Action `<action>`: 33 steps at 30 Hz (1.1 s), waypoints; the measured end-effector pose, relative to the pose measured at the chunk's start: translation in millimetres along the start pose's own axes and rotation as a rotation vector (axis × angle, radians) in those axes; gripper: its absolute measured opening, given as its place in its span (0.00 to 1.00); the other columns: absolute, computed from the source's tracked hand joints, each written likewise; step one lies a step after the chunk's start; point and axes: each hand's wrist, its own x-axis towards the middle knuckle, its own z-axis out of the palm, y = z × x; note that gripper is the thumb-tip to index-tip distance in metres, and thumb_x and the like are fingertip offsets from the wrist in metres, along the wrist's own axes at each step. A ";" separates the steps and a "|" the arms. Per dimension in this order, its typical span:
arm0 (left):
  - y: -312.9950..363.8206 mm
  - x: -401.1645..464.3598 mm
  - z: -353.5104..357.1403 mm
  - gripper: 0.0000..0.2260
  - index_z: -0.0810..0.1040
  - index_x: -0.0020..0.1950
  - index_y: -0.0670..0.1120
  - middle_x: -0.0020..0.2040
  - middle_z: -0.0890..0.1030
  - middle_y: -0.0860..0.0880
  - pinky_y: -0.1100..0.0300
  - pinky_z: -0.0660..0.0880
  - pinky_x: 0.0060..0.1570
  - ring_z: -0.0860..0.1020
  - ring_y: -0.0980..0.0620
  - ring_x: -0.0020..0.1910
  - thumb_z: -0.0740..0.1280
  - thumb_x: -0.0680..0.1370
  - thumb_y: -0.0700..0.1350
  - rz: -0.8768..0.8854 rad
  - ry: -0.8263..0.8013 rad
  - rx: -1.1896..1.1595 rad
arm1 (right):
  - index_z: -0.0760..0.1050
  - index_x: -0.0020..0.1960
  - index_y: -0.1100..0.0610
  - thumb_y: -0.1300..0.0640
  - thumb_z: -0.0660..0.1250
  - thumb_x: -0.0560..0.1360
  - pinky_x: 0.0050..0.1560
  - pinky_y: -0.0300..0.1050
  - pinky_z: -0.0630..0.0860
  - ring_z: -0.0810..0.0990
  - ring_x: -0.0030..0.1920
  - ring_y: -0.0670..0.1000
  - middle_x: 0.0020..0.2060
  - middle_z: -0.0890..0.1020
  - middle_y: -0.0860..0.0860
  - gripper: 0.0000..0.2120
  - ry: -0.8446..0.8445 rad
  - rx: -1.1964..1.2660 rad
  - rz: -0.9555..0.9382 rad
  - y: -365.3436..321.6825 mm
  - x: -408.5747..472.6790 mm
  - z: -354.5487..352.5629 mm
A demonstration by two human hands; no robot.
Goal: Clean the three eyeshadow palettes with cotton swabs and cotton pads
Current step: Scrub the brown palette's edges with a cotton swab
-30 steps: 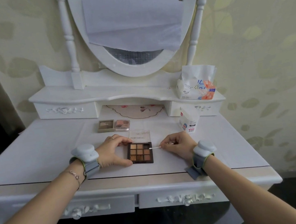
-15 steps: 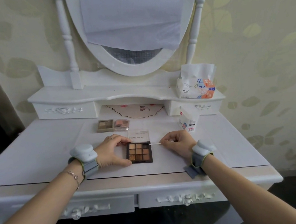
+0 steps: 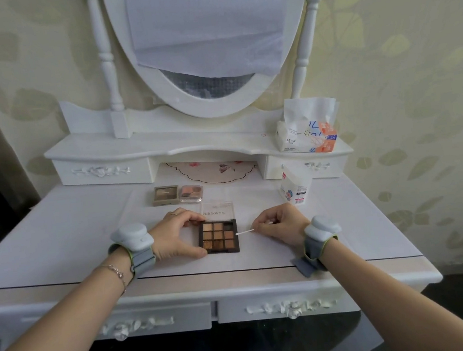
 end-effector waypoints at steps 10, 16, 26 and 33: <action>0.3 0.1 0.2 0.38 0.68 0.59 0.57 0.57 0.69 0.54 0.65 0.63 0.57 0.66 0.56 0.58 0.67 0.51 0.65 0.012 0.001 0.005 | 0.81 0.35 0.50 0.60 0.69 0.73 0.32 0.38 0.64 0.66 0.32 0.49 0.30 0.72 0.53 0.09 -0.044 0.001 -0.006 -2.6 -7.2 -1.5; -0.1 -0.8 0.0 0.37 0.68 0.59 0.58 0.56 0.69 0.55 0.68 0.63 0.54 0.67 0.56 0.58 0.67 0.51 0.65 0.011 0.006 0.003 | 0.80 0.38 0.54 0.61 0.68 0.75 0.27 0.32 0.62 0.65 0.23 0.40 0.21 0.72 0.42 0.07 0.011 0.083 -0.002 -2.3 -7.4 1.5; 1.3 -1.4 -0.3 0.38 0.68 0.59 0.57 0.57 0.70 0.53 0.64 0.64 0.59 0.67 0.55 0.59 0.67 0.51 0.64 0.009 -0.001 0.000 | 0.80 0.36 0.52 0.61 0.69 0.74 0.26 0.30 0.60 0.63 0.22 0.40 0.19 0.68 0.42 0.08 -0.107 0.002 -0.004 -7.8 -11.4 -1.4; 2.5 -1.5 -0.6 0.38 0.68 0.59 0.57 0.56 0.69 0.54 0.64 0.63 0.57 0.66 0.55 0.59 0.67 0.50 0.64 0.000 -0.005 0.003 | 0.80 0.38 0.53 0.60 0.69 0.74 0.27 0.33 0.61 0.63 0.24 0.41 0.22 0.70 0.43 0.07 -0.001 0.029 -0.015 -3.9 -8.3 3.1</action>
